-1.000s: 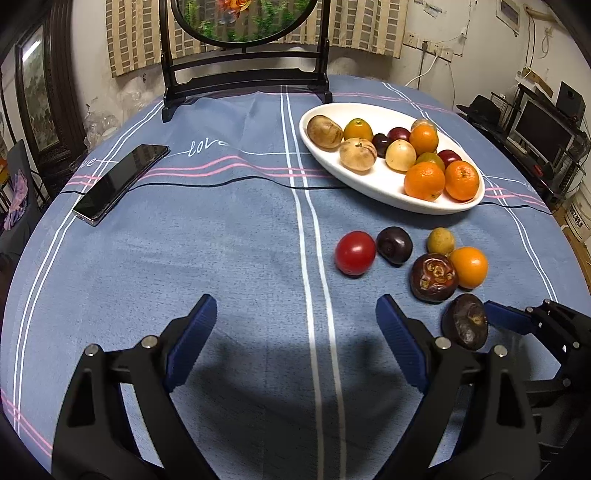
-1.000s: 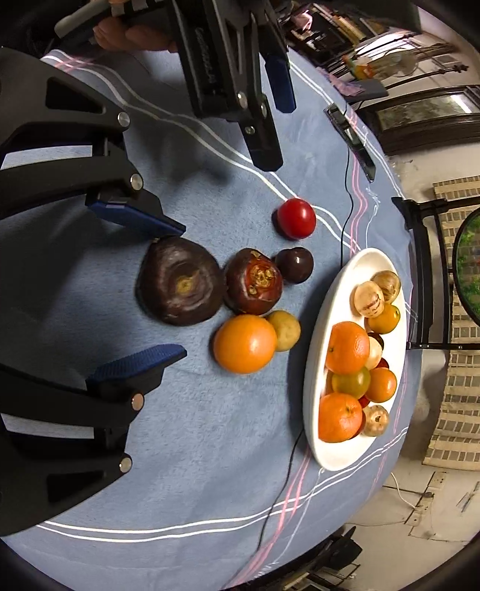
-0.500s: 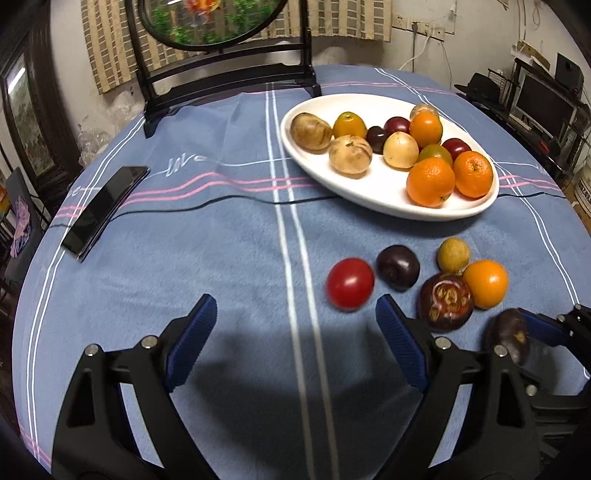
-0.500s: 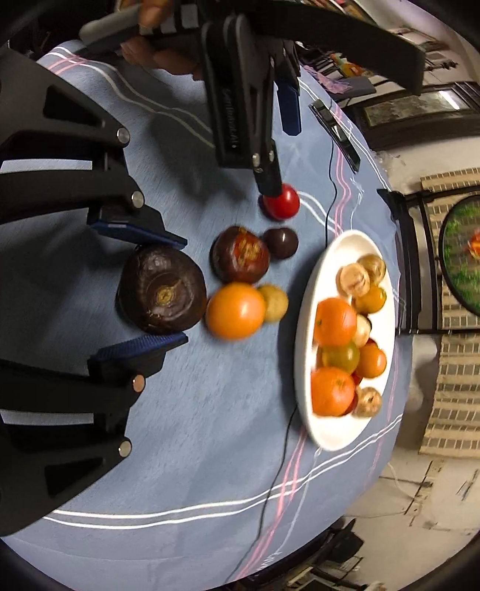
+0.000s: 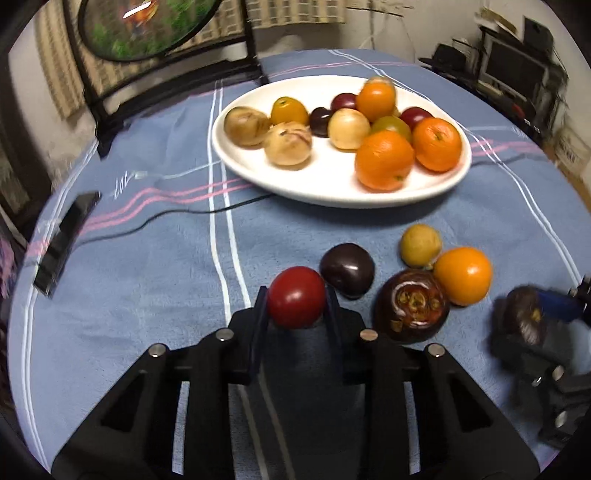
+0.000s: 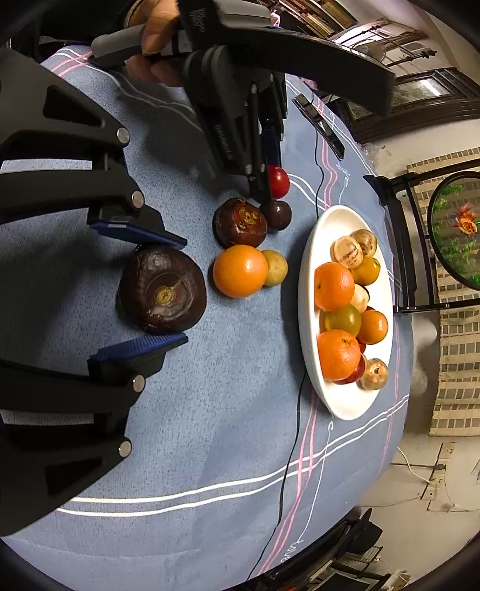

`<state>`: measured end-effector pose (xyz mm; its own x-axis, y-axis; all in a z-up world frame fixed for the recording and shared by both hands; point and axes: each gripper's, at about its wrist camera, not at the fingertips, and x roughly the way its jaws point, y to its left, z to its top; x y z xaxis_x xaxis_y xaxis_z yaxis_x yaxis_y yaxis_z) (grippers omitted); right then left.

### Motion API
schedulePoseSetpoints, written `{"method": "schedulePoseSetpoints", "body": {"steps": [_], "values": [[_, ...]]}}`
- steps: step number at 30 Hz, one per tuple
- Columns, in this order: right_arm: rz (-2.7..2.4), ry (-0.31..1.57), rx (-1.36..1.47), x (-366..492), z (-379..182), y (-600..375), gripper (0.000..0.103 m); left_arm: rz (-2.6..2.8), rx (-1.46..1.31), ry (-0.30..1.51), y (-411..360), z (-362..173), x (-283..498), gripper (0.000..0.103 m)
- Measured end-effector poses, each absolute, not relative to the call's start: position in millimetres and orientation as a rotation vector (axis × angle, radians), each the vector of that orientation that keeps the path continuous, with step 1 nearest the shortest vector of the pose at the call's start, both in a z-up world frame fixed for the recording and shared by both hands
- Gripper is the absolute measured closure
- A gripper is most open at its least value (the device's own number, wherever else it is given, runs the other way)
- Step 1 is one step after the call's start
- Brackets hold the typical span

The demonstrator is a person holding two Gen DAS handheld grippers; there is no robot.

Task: Organize fruits
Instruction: 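Grasp the red tomato with the left gripper while the right gripper holds the dark fruit, then carry the red tomato and dark fruit onto the white plate and open both grippers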

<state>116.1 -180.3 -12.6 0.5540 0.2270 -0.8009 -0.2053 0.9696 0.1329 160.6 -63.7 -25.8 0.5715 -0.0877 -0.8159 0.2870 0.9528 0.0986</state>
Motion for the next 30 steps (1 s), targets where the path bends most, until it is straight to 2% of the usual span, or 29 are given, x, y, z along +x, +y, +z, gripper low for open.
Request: {"method": "schedulePoseSetpoints", "body": {"steps": [7, 20, 30], "values": [[0.246, 0.919, 0.033, 118.1, -1.4, -187.3, 0.057, -0.248, 0.174, 0.926, -59.3, -4.9, 153.4, 0.073], [0.201, 0.721, 0.019, 154.7, 58.1, -202.3, 0.057, -0.266, 0.136, 0.797, -72.4, 57.2, 185.6, 0.073], [0.212, 0.729, -0.015, 227.6, 51.3, -192.9, 0.057, -0.257, 0.086, 0.865, -88.3, 43.6, 250.3, 0.073]]}}
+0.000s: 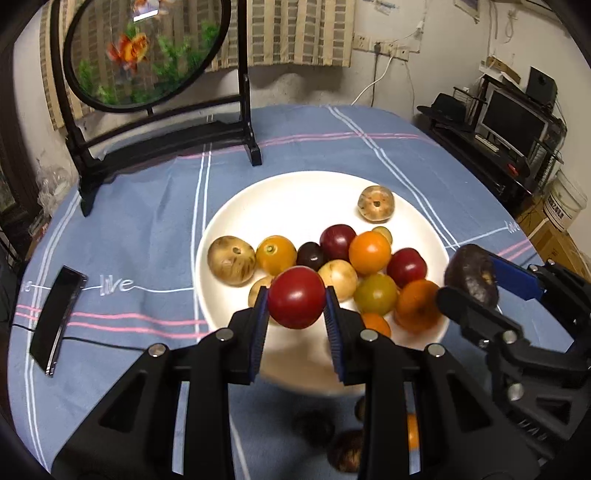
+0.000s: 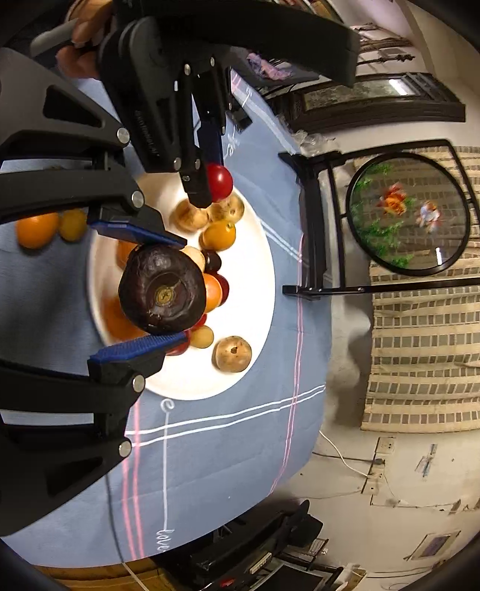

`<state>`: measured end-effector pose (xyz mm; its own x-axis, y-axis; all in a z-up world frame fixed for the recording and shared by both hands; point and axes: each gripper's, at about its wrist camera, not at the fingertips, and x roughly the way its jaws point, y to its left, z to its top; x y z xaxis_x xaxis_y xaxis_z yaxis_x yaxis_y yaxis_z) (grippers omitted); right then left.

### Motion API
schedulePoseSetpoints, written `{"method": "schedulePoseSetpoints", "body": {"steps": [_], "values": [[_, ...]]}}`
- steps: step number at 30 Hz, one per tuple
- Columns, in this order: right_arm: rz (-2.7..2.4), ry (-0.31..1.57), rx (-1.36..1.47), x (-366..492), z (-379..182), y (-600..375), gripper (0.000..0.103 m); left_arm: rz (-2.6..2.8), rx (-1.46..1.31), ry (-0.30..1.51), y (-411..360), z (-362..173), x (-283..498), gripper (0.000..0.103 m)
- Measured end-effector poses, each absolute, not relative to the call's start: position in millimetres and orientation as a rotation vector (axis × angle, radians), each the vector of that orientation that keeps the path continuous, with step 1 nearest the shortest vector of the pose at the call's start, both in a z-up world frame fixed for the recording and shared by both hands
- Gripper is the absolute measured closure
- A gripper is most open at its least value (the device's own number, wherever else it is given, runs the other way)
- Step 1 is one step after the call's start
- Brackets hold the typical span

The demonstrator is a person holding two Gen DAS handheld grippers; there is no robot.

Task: Organize fruits
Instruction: 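Carry the red tomato and dark fruit onto the white plate and open both grippers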

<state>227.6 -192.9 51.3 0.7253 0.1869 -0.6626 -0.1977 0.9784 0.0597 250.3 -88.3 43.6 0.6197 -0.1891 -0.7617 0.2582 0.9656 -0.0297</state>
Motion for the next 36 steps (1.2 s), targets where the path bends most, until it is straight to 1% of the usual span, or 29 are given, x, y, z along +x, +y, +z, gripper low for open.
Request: {"method": "schedulePoseSetpoints", "body": {"steps": [8, 11, 13, 14, 15, 16, 18, 20, 23, 26, 29, 36], "values": [[0.203, 0.77, -0.058, 262.1, 32.3, -186.0, 0.057, -0.244, 0.089, 0.907, -93.9, 25.3, 278.1, 0.073], [0.192, 0.762, -0.076, 268.0, 29.6, -185.4, 0.054, -0.23, 0.095, 0.903, -94.9, 22.5, 283.1, 0.071], [0.178, 0.746, -0.088, 268.6, 30.5, -186.9, 0.05, -0.206, 0.097, 0.893, -92.9, 23.6, 282.7, 0.062], [0.167, 0.737, -0.087, 268.1, 31.6, -188.9, 0.044, -0.192, 0.095, 0.884, -90.7, 25.0, 282.5, 0.056], [0.164, 0.729, -0.079, 267.0, 32.9, -191.3, 0.042, -0.192, 0.089, 0.878, -89.0, 26.3, 281.2, 0.055], [0.169, 0.727, -0.069, 265.4, 34.3, -192.9, 0.042, -0.196, 0.086, 0.876, -88.1, 27.8, 279.5, 0.054], [0.169, 0.72, -0.058, 260.9, 38.2, -195.4, 0.042, -0.185, 0.099, 0.856, -87.6, 32.8, 272.9, 0.042], [0.175, 0.716, -0.048, 254.5, 42.0, -198.0, 0.042, -0.185, 0.114, 0.827, -87.9, 37.7, 265.5, 0.04], [0.173, 0.711, -0.028, 242.1, 46.7, -203.8, 0.042, -0.186, 0.117, 0.806, -85.9, 46.5, 250.3, 0.028], [0.17, 0.711, 0.001, 226.6, 50.4, -210.3, 0.042, -0.199, 0.123, 0.789, -83.7, 51.0, 232.5, 0.028], [0.167, 0.72, 0.017, 209.3, 51.3, -213.5, 0.042, -0.192, 0.136, 0.771, -80.2, 51.2, 212.3, 0.019], [0.164, 0.736, 0.032, 168.8, 44.5, -214.2, 0.042, -0.184, 0.106, 0.793, -63.6, 43.1, 175.6, 0.017]]}}
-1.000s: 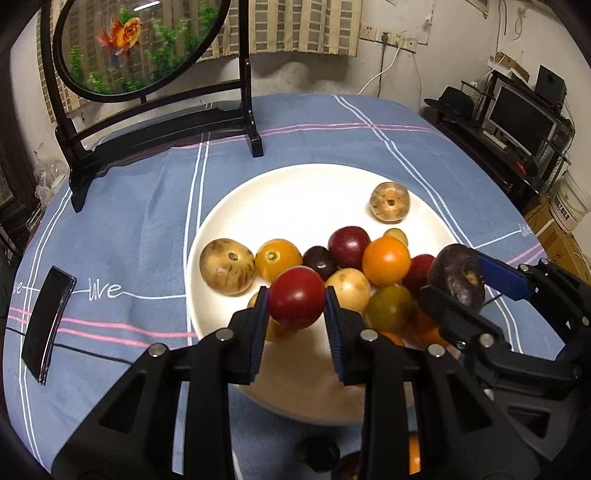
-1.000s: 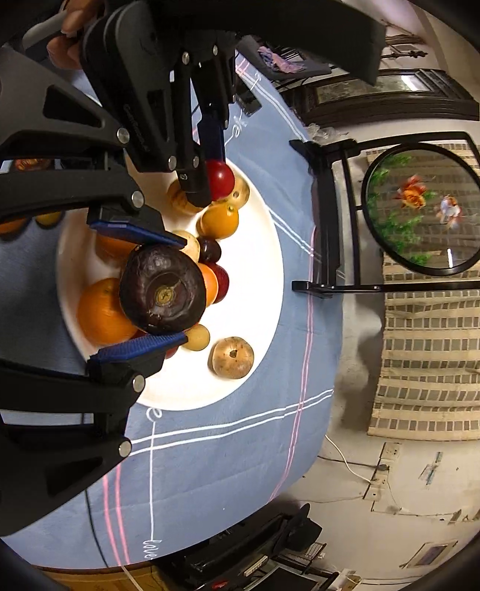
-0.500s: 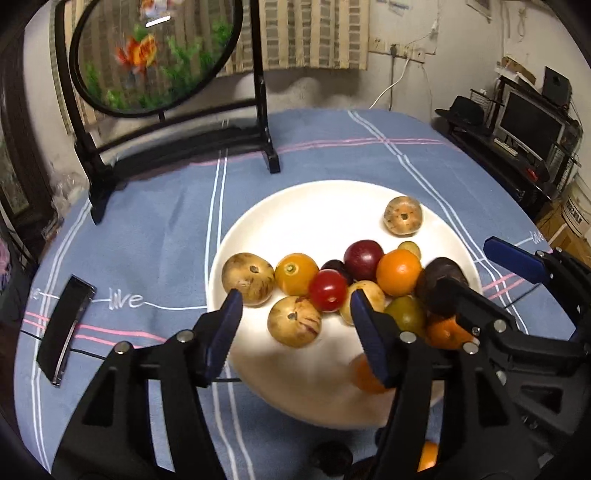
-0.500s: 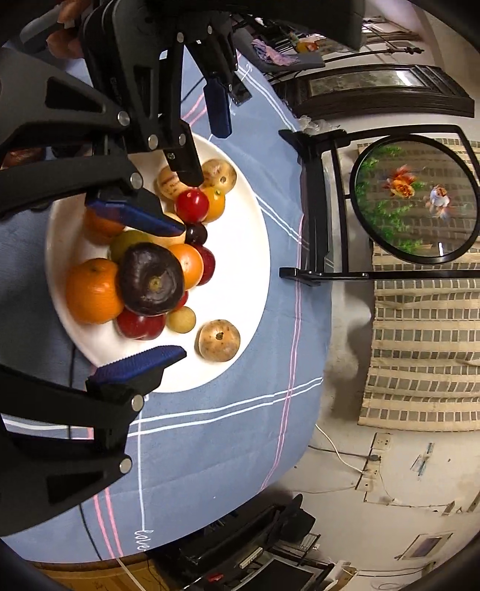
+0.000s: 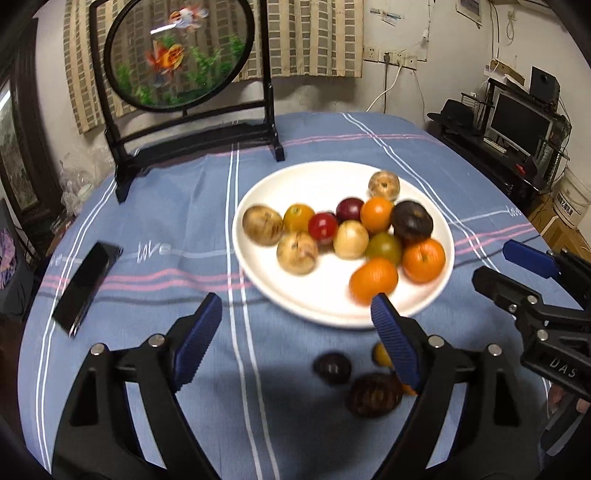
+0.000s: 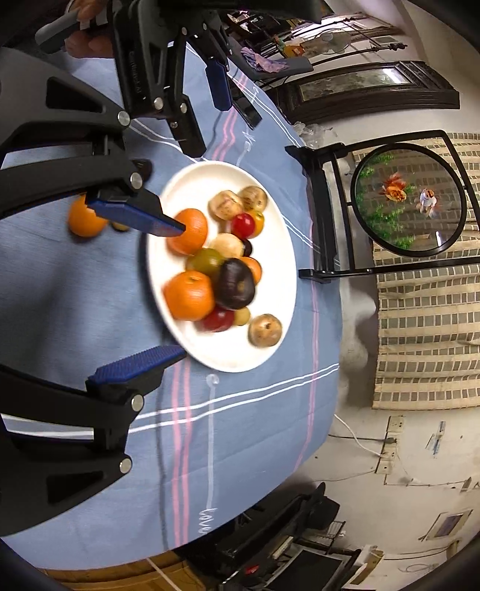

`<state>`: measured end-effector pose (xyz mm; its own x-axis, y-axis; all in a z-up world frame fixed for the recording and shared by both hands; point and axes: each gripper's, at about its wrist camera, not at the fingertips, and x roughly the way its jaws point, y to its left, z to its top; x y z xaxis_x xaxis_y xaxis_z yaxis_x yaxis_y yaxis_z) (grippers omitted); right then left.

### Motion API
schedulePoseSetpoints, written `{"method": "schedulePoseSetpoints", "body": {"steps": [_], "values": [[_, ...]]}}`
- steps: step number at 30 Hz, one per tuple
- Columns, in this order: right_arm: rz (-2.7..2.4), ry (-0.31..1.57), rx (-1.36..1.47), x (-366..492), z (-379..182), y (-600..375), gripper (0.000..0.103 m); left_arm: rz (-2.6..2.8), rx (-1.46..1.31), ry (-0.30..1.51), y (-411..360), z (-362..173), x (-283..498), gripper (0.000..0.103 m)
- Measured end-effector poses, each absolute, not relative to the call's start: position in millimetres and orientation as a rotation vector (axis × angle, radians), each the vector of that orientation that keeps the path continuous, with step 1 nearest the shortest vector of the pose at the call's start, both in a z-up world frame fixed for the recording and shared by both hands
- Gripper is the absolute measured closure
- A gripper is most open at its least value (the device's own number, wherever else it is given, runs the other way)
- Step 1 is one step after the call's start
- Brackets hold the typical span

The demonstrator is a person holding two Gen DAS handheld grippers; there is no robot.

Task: Organize fruits
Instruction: 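Carry the red tomato and dark fruit onto the white plate and open both grippers, then grasp the orange with the right gripper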

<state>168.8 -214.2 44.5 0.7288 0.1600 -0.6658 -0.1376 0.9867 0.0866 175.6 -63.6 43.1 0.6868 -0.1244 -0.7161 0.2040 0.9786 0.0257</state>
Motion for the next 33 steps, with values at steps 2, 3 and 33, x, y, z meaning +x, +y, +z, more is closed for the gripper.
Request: {"method": "schedulePoseSetpoints", "body": {"steps": [2, 3, 33], "values": [[0.167, 0.752, 0.043, 159.4, 38.6, -213.7, 0.042, -0.178, 0.098, 0.803, -59.1, 38.5, 169.2, 0.017], [0.169, 0.762, 0.047, 155.3, 34.9, -213.0, 0.042, -0.173, 0.094, 0.809, -55.9, 35.5, 165.8, 0.017], [0.251, 0.972, -0.177, 149.1, -23.0, -144.0, 0.05, -0.137, 0.024, 0.919, -14.4, -8.2, 162.2, 0.017]]}}
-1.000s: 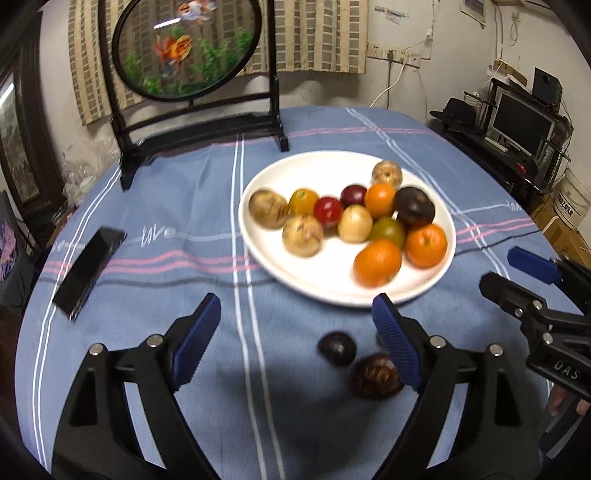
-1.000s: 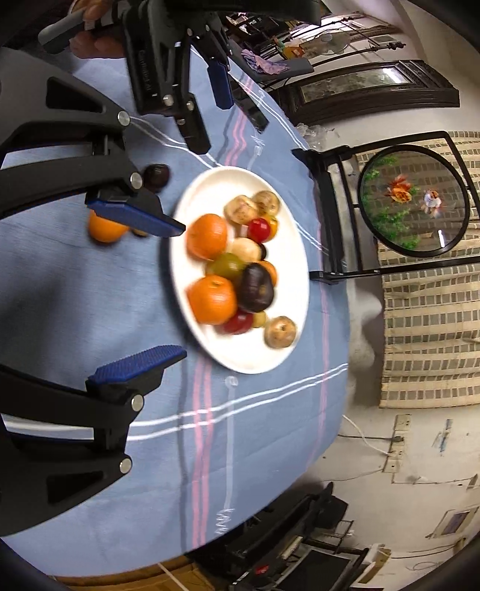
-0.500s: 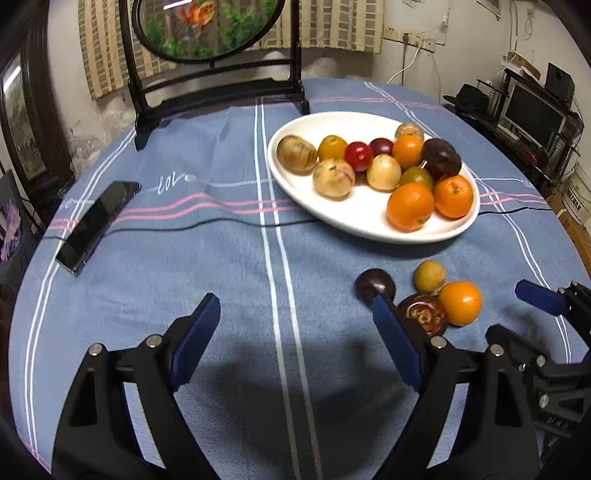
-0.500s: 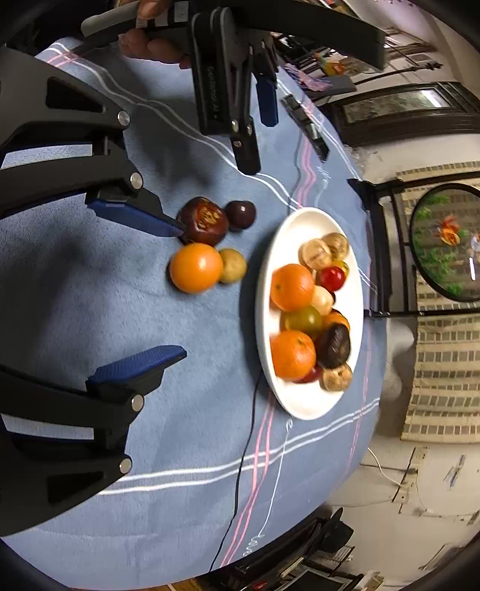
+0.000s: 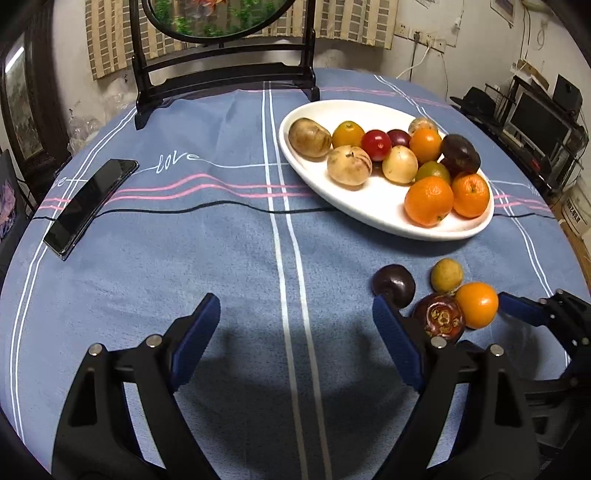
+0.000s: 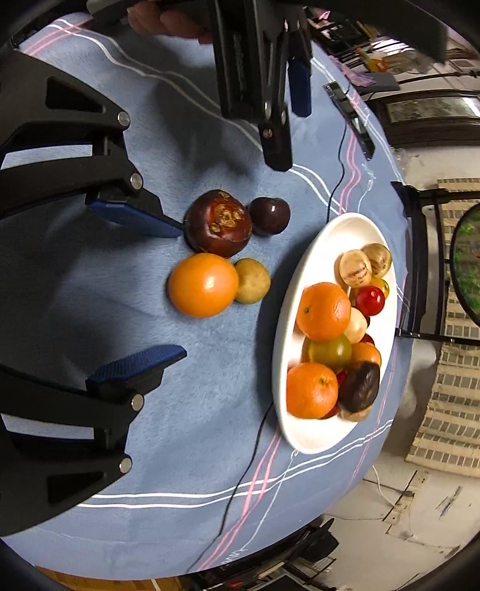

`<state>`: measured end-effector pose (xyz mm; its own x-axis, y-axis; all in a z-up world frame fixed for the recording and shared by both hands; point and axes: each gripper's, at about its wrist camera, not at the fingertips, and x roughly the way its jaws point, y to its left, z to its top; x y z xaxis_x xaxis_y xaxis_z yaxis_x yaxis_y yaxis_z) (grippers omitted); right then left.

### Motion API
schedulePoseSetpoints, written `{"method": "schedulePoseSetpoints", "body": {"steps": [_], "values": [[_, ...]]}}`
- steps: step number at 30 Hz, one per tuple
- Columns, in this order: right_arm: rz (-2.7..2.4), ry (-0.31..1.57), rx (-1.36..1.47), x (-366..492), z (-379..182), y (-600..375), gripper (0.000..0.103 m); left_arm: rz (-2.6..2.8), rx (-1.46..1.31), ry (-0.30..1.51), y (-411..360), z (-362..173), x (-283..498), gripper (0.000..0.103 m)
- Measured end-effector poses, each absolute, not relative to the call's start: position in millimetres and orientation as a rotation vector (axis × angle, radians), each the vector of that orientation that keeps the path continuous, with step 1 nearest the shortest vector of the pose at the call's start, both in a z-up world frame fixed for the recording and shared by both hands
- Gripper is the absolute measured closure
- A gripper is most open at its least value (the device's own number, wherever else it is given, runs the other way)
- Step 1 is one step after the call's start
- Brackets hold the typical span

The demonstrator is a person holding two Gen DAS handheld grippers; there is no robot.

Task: Organize fruits
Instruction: 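Grasp the orange with the right gripper, then grasp the dark cracked-top fruit with the left gripper while the right gripper holds the orange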

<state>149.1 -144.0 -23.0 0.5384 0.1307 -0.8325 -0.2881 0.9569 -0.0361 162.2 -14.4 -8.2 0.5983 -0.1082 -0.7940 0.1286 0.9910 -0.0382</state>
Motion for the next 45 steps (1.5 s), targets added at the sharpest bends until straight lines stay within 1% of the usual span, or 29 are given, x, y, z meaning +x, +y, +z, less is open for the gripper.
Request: {"method": "schedulePoseSetpoints", "body": {"steps": [1, 2, 3, 11, 18, 31, 36, 45], "values": [[0.251, 0.974, -0.176, 151.7, -23.5, -142.7, 0.055, -0.142, 0.022, 0.918, -14.7, -7.5, 162.1, 0.017], [0.247, 0.975, -0.175, 155.2, -23.8, -141.0, 0.065, -0.147, 0.022, 0.917, -15.3, -7.3, 161.4, 0.017], [0.25, 0.976, -0.176, 156.7, -24.0, -140.5, 0.069, -0.152, 0.024, 0.918, -16.2, -7.4, 160.8, 0.017], [0.25, 0.961, -0.117, 146.3, -19.8, -158.4, 0.069, -0.211, 0.068, 0.904, -32.9, -0.8, 144.3, 0.017], [0.208, 0.936, -0.056, 129.6, -12.8, -190.3, 0.068, -0.266, 0.122, 0.918, -64.8, -5.6, 129.2, 0.017], [0.201, 0.896, 0.007, 109.9, -7.0, -222.9, 0.069, -0.203, 0.143, 0.975, -98.5, -23.1, 146.8, 0.019], [0.207, 0.886, 0.025, 108.4, -5.2, -226.8, 0.069, -0.201, 0.148, 0.996, -110.1, -26.3, 151.9, 0.025], [0.215, 0.88, 0.042, 106.8, -5.4, -229.2, 0.069, -0.199, 0.122, 1.016, -113.0, -31.6, 159.5, 0.025]]}}
